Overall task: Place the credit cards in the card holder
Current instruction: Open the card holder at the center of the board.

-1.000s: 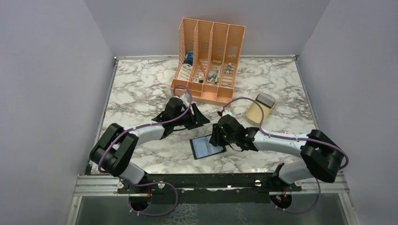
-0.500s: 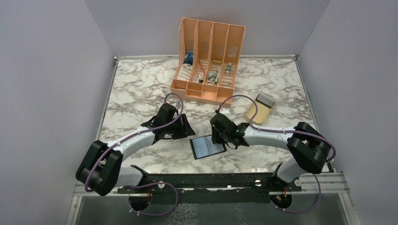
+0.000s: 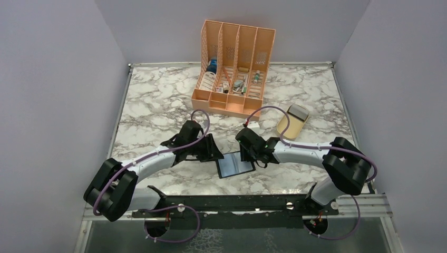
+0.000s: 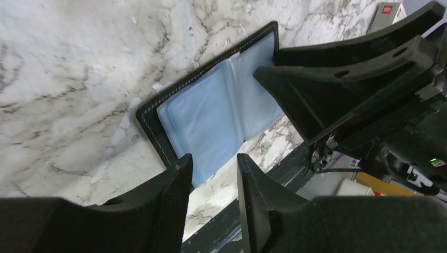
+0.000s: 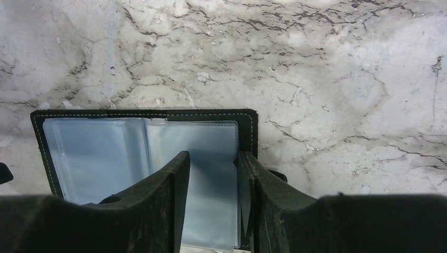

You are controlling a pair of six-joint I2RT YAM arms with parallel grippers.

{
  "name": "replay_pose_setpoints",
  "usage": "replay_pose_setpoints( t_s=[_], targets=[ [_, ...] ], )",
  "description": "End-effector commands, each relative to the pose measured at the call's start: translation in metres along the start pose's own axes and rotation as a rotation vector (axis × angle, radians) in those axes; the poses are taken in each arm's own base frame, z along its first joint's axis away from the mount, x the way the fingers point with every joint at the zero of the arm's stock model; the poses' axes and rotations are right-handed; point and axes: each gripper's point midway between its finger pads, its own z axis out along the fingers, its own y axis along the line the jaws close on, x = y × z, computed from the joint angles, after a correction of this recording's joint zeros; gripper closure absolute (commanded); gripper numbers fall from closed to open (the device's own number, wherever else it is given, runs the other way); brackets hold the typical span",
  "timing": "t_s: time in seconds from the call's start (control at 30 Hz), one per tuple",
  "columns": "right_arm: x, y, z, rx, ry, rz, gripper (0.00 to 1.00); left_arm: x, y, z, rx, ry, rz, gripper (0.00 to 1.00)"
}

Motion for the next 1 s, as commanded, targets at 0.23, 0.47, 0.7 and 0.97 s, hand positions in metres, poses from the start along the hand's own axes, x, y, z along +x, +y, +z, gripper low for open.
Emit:
replay_pose_setpoints(
  t_s=[0.23,0.47,0.7,0.97],
  targets=[
    [0.01,-0.027,-0.01,0.078,0.004,-0.012,0.58,0.033,-0.036,0.005,0.165,0.076,-0.011,0.62],
    [0.014,-0.026,-0.006,0.067,0.001,0.008,0.6,0.05,-0.035,0.02,0.178,0.124,0.0,0.69],
    [0.004,-0.02,-0.009,0.047,-0.023,0.004,0.59,0.036,-0.01,0.038,0.026,0.091,0.051,0.73],
    [-0.023,0.003,-0.022,-0.055,-0.084,-0.038,0.57,0.017,-0.001,0.039,-0.06,0.019,0.095,0.74]
  ],
)
